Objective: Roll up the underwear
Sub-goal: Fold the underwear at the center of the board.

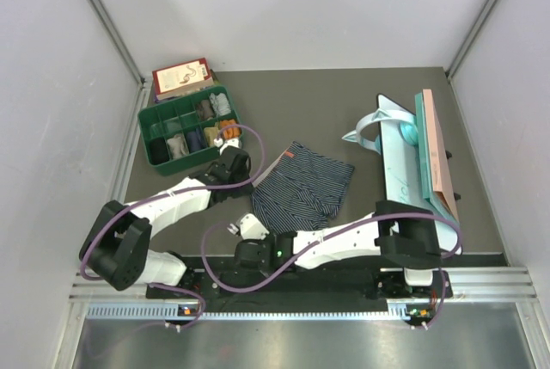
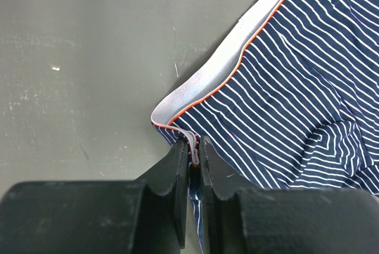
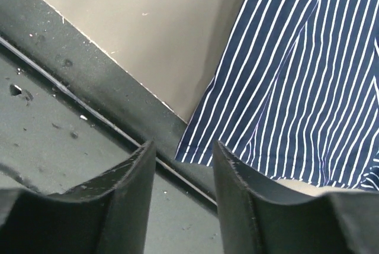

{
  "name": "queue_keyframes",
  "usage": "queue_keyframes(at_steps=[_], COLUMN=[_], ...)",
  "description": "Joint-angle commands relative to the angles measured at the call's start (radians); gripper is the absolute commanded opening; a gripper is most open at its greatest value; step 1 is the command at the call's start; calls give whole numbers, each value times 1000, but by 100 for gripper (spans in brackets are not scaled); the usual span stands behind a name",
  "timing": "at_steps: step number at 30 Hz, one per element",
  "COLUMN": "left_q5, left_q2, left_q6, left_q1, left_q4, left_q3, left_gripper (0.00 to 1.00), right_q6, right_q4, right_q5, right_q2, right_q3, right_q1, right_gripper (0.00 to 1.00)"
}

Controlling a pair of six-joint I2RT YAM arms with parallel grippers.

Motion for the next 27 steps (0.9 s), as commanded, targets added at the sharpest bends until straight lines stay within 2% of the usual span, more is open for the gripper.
queue_keyframes(at_steps=[1, 5, 10, 13, 16, 17, 18, 23, 27], left_q5=[9, 16, 19, 24, 27, 26, 26, -5, -51], left_q2=[-16, -22, -36, -41, -45, -48, -53, -88, -148], left_q6=[9, 9, 8, 8, 8, 8, 8, 17, 23], left_q1=[10, 11, 14, 14, 16, 18, 19, 36, 63], left_q4=[52, 49, 47, 47, 46, 43, 41, 8, -40], left_q3=[12, 14, 8, 3, -1, -3, -4, -21, -40], left_gripper=[0, 0, 0, 0, 0, 0, 0, 0, 0], right_q6=[-4, -7, -5, -2, -8, -13, -25, -82, -151], right_q4=[-26, -46, -50, -58, -50, -44, -39, 17, 137], right_q5=[37, 34, 35, 40, 41, 43, 43, -4, -92], right_q2=[24, 56, 73, 82, 84, 84, 84, 70, 13], right_q3=[53, 73, 68, 67, 64, 64, 64, 61, 41], right_q1=[19, 19, 18, 18, 14, 13, 11, 11, 13], right_gripper=[41, 32, 30, 26, 13, 3, 0, 0, 0])
